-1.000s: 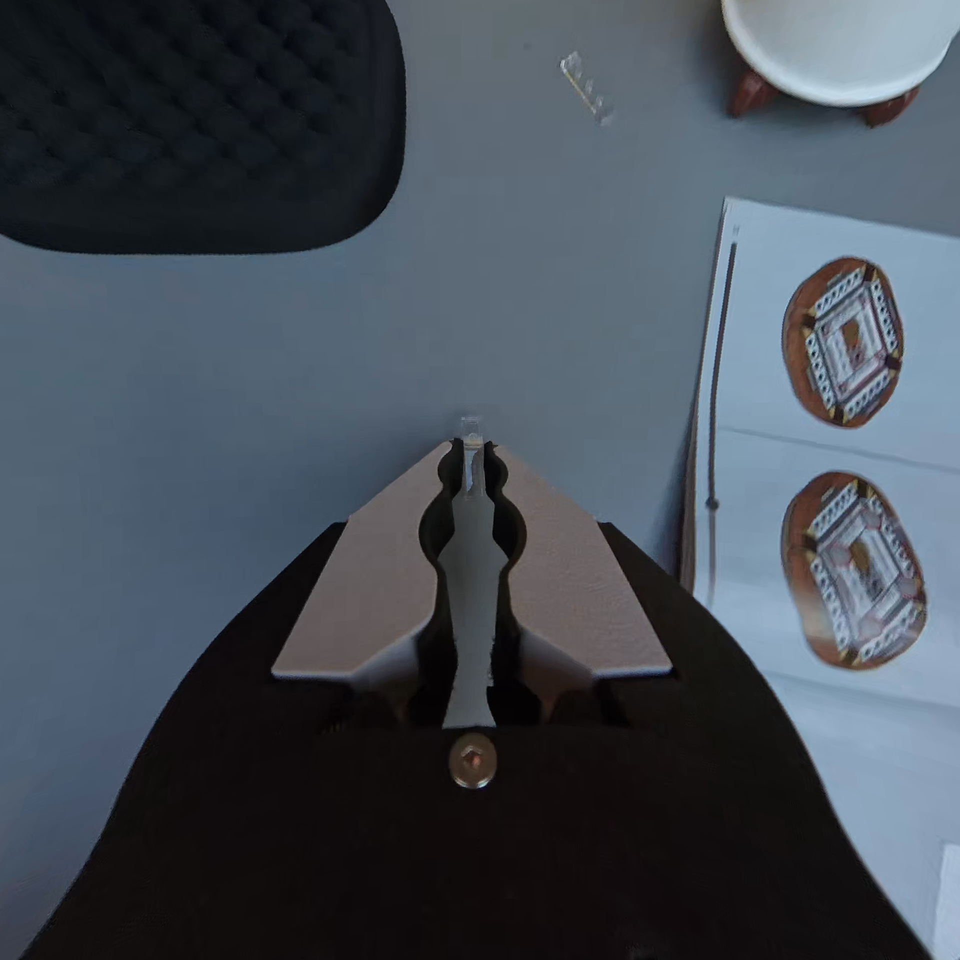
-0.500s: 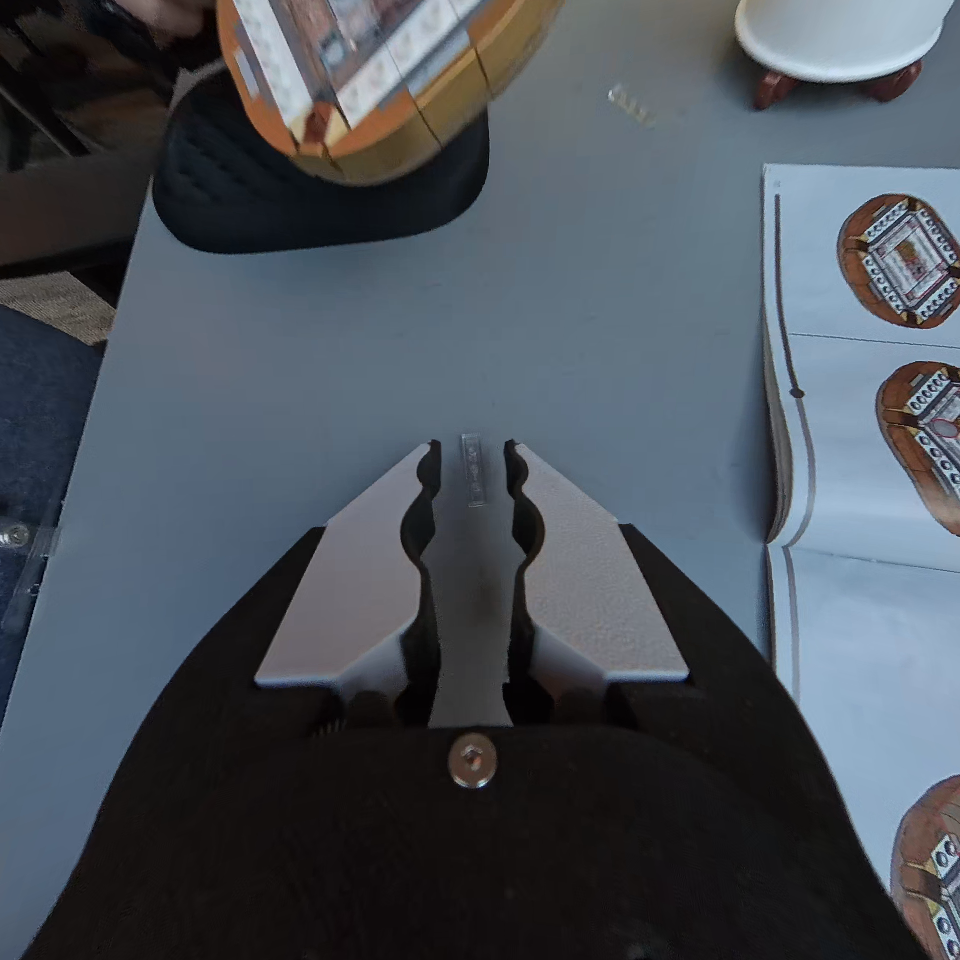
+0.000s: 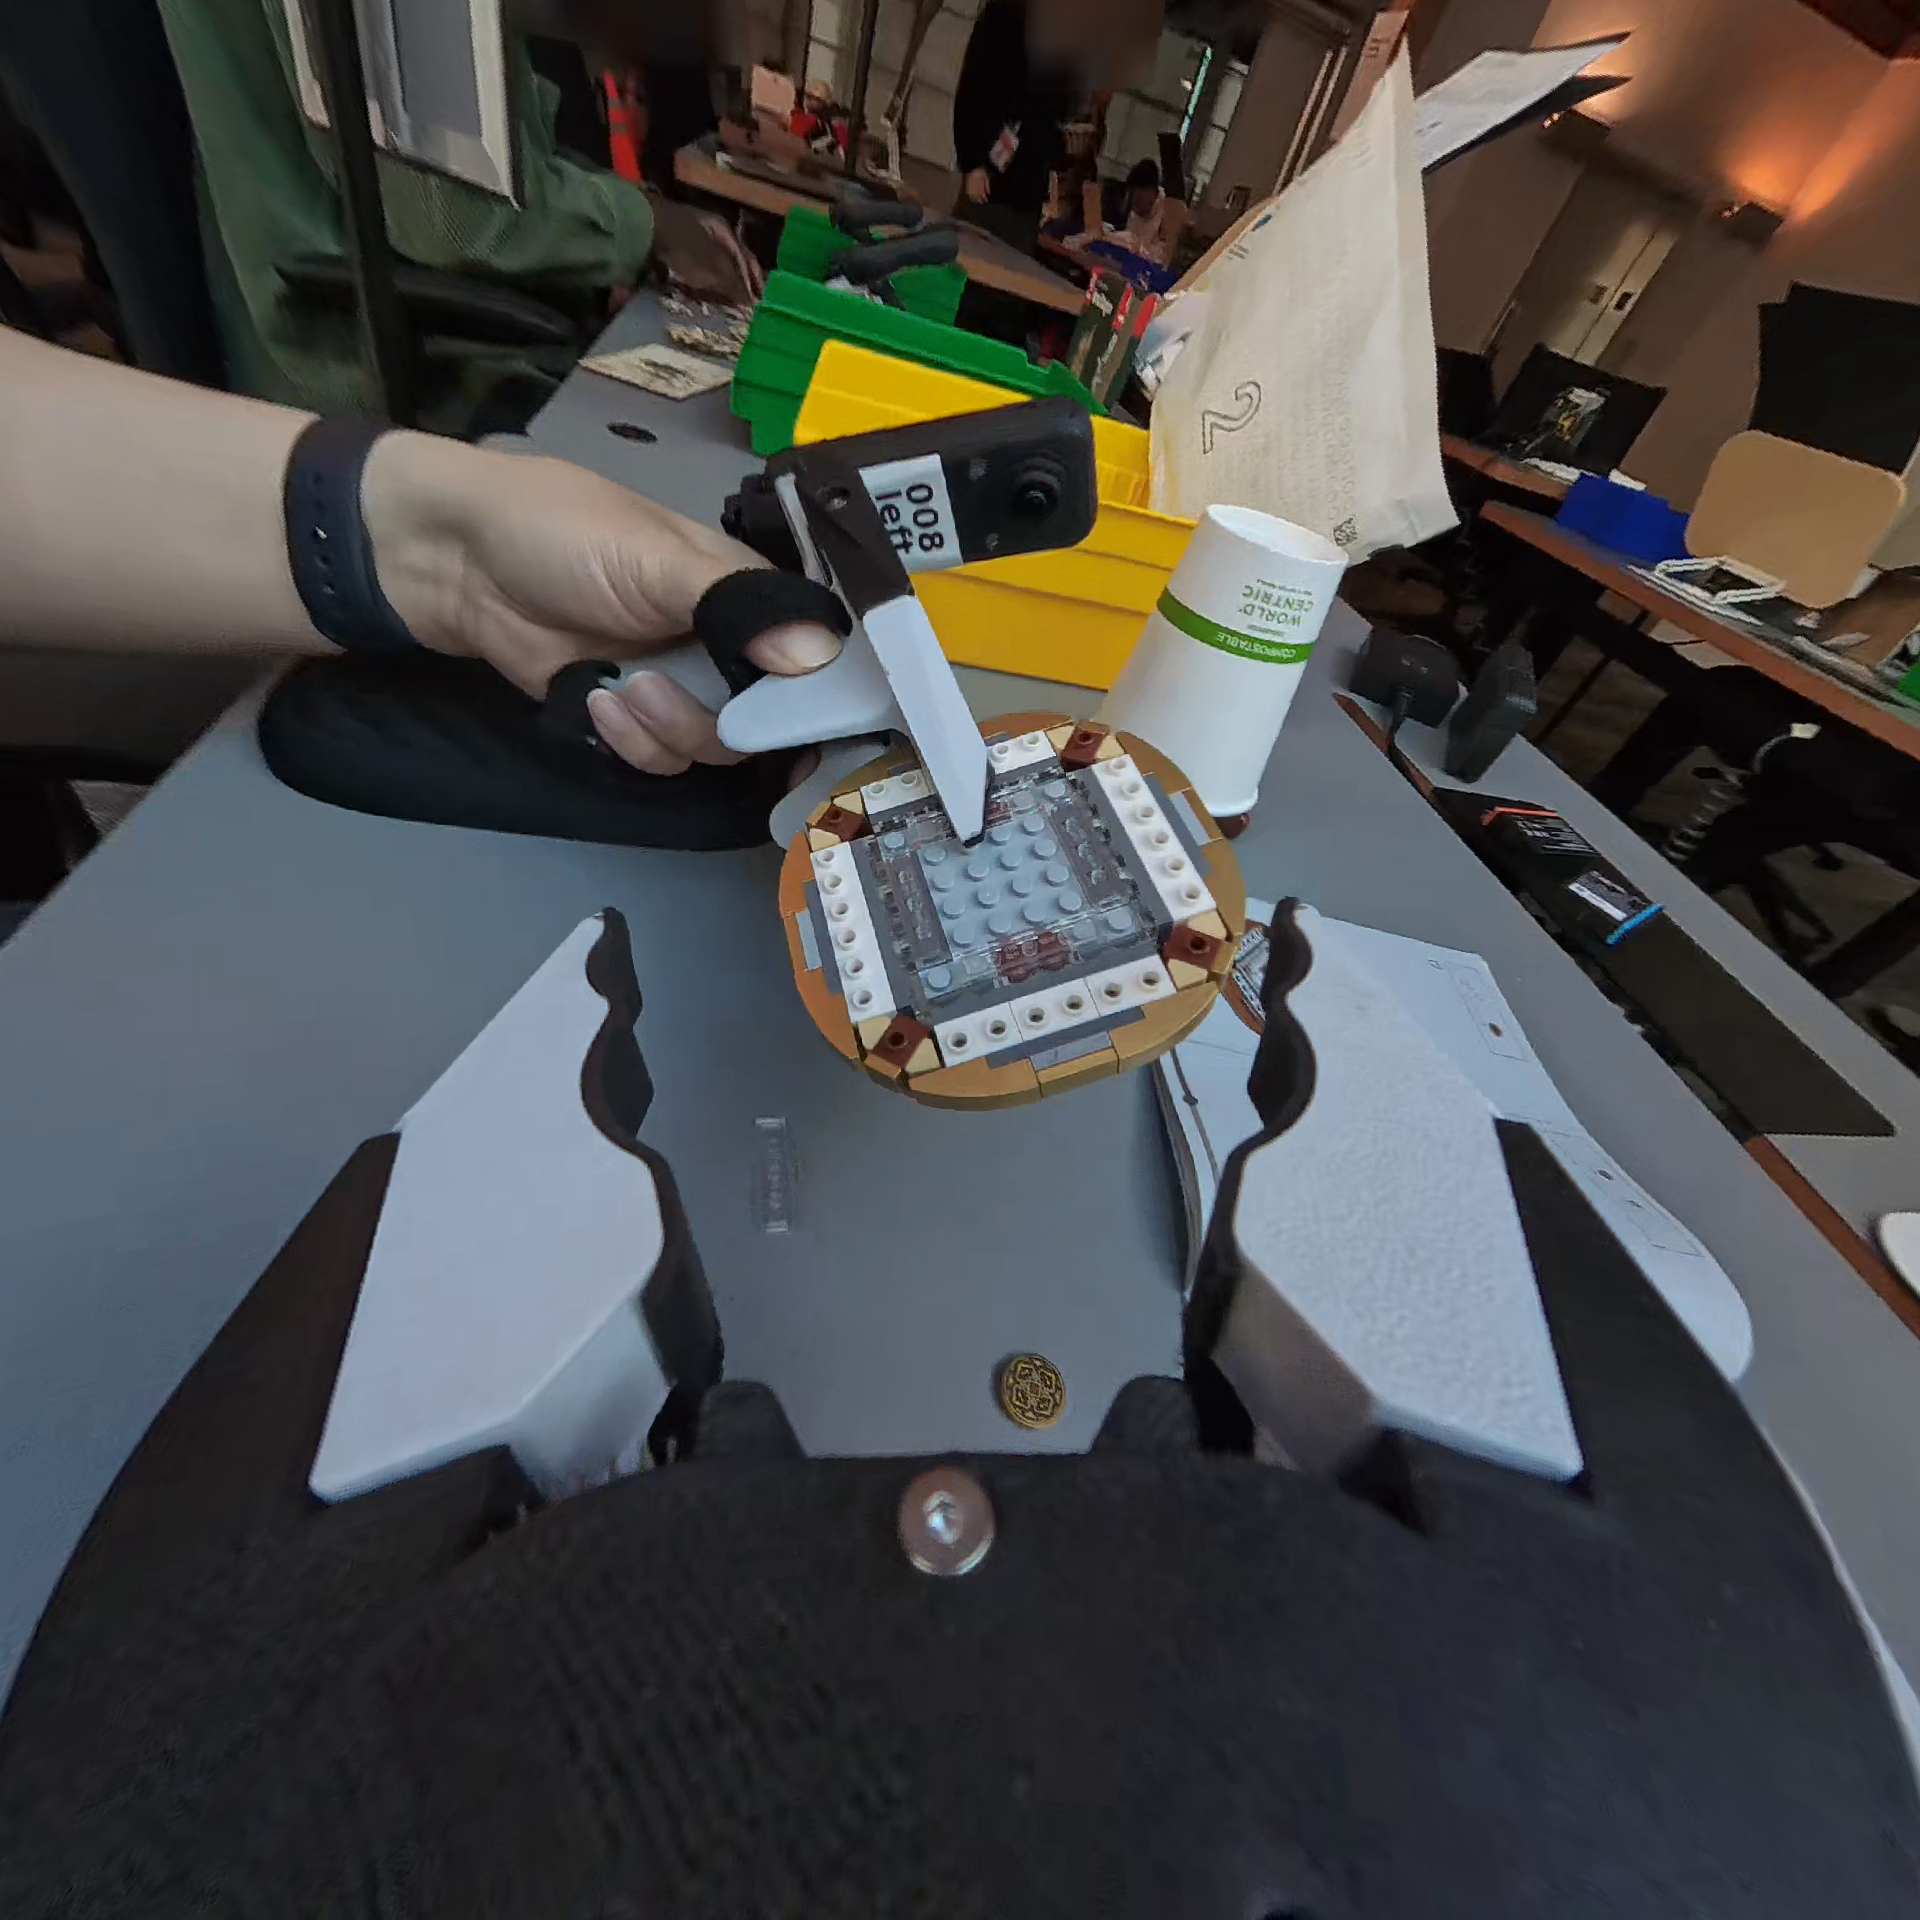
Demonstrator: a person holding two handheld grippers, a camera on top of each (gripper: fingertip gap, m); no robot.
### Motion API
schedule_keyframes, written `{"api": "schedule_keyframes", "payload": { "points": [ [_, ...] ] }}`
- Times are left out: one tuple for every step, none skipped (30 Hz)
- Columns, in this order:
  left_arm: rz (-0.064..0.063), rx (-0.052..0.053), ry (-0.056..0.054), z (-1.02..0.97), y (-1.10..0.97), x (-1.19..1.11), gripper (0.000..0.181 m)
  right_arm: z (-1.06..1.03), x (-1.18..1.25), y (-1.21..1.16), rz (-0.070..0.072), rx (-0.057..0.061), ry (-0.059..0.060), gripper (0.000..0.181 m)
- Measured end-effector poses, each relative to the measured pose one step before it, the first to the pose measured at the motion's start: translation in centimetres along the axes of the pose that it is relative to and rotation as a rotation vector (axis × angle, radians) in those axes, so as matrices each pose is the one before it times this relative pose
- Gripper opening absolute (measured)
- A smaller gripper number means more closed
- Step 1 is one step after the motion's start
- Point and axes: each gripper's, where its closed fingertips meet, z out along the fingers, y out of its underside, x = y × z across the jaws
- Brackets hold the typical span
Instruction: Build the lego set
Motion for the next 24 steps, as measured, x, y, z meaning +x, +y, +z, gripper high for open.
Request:
{"api": "schedule_keyframes", "payload": {
  "points": [
    [0.0063, -0.0078, 0.0, 0.282, -0.128, -0.189, 0.019, 0.24, 0.183, 0.642, -0.0265, -0.0349, 0.0214, 0.119],
    [0.0039, -0.0067, 0.0057, 0.232, -0.123, -0.107, 0.019, 0.2, 0.231, 0.579, -0.0267, -0.0305, 0.0217, 0.118],
    [0.0019, -0.0036, 0.0125, 0.189, -0.127, -0.005, 0.019, 0.154, 0.214, 0.513, -0.0223, -0.0257, 0.0178, 0.117],
    [-0.0008, 0.0014, 0.0146, 0.148, -0.138, 0.014, 0.019, 0.119, 0.136, 0.438, -0.0119, -0.021, 0.0096, 0.115],
    [-0.0017, 0.0034, 0.0124, 0.118, -0.117, -0.021, 0.019, 0.087, 0.388, 0.35, 0.0015, -0.0167, 0.0224, 0.11],
    [0.0016, 0.0028, 0.0119, 0.097, -0.056, -0.048, 0.019, 0.037, 0.442, 0.246, 0.0093, -0.0114, 0.0228, 0.103],
    [-0.0007, -0.0008, 0.0078, 0.062, 0.035, -0.102, 0.019, 0.012, 0.264, 0.111, 0.0129, -0.0027, 0.009, 0.098],
    [-0.0042, -0.0032, 0.0035, 0.042, 0.089, -0.092, 0.019, -0.062, 0.232, 0.042, 0.0099, 0.0013, 0.0067, 0.092],
    [0.0011, -0.0003, 0.0098, 0.01, 0.007, 0.109, 0.019, -0.075, 0.028, -0.046, 0.0042, 0.0068, -0.0044, 0.092],
    [0.0064, 0.0013, 0.0112, -0.028, -0.034, 0.184, 0.019, -0.057, 0.012, -0.182, 0.0013, 0.0162, -0.0017, 0.092],
    [0.004, 0.0031, 0.0108, -0.044, -0.047, 0.156, 0.019, -0.031, 0.004, -0.139, 0.0026, 0.012, -0.0001, 0.092],
    [-0.0012, 0.0039, 0.0071, -0.064, 0.004, 0.04, 0.019, 0.034, -0.035, -0.055, 0.0045, 0.0052, -0.0015, 0.092],
    [-0.0051, 0.0045, 0.0034, -0.085, 0.032, -0.042, 0.019, 0.072, -0.051, 0.028, 0.0039, -0.0002, -0.002, 0.092],
    [-0.0032, 0.0062, 0.0018, -0.109, 0.01, -0.04, 0.019, 0.063, -0.05, 0.052, -0.0012, -0.0017, -0.0006, 0.092],
    [0.0013, 0.0085, 0.0036, -0.146, -0.049, 0.035, 0.019, 0.053, -0.056, 0.049, -0.0042, -0.0015, -0.002, 0.092],
    [0.0065, 0.0112, 0.0081, -0.125, -0.129, 0.155, 0.019, 0.011, -0.02, 0.094, 0.0008, -0.0029, -0.0023, 0.092],
    [0.0055, 0.0097, 0.0111, -0.102, -0.115, 0.189, 0.019, -0.007, 0.026, 0.071, 0.0097, 0.0, -0.0027, 0.092],
    [0.0016, 0.0072, 0.0093, -0.063, -0.08, 0.142, 0.019, -0.057, 0.022, 0.0, 0.018, 0.0053, -0.0065, 0.092],
    [0.0007, 0.0038, 0.0035, -0.041, -0.036, 0.039, 0.019, -0.098, 0.113, -0.064, 0.0217, 0.0089, -0.0041, 0.092],
    [0.0029, 0.0015, -0.0006, -0.012, 0.008, 0.013, 0.019, -0.141, 0.192, -0.15, 0.0203, 0.0129, -0.0001, 0.091],
    [0.004, 0.004, 0.0037, -0.002, -0.041, 0.081, 0.019, -0.129, 0.151, -0.094, 0.015, 0.0081, -0.0027, 0.091],
    [0.0042, 0.0061, 0.0024, -0.034, -0.086, 0.059, 0.019, -0.089, 0.111, -0.034, 0.0098, 0.0038, -0.0023, 0.091],
    [0.0015, 0.005, -0.0022, -0.053, -0.062, -0.025, 0.019, -0.089, 0.074, -0.041, 0.0054, 0.0033, -0.0013, 0.09],
    [0.0011, 0.0057, -0.0018, -0.052, -0.059, -0.02, 0.019, -0.096, 0.044, -0.056, 0.0022, 0.0028, -0.0016, 0.089]
  ]
}}
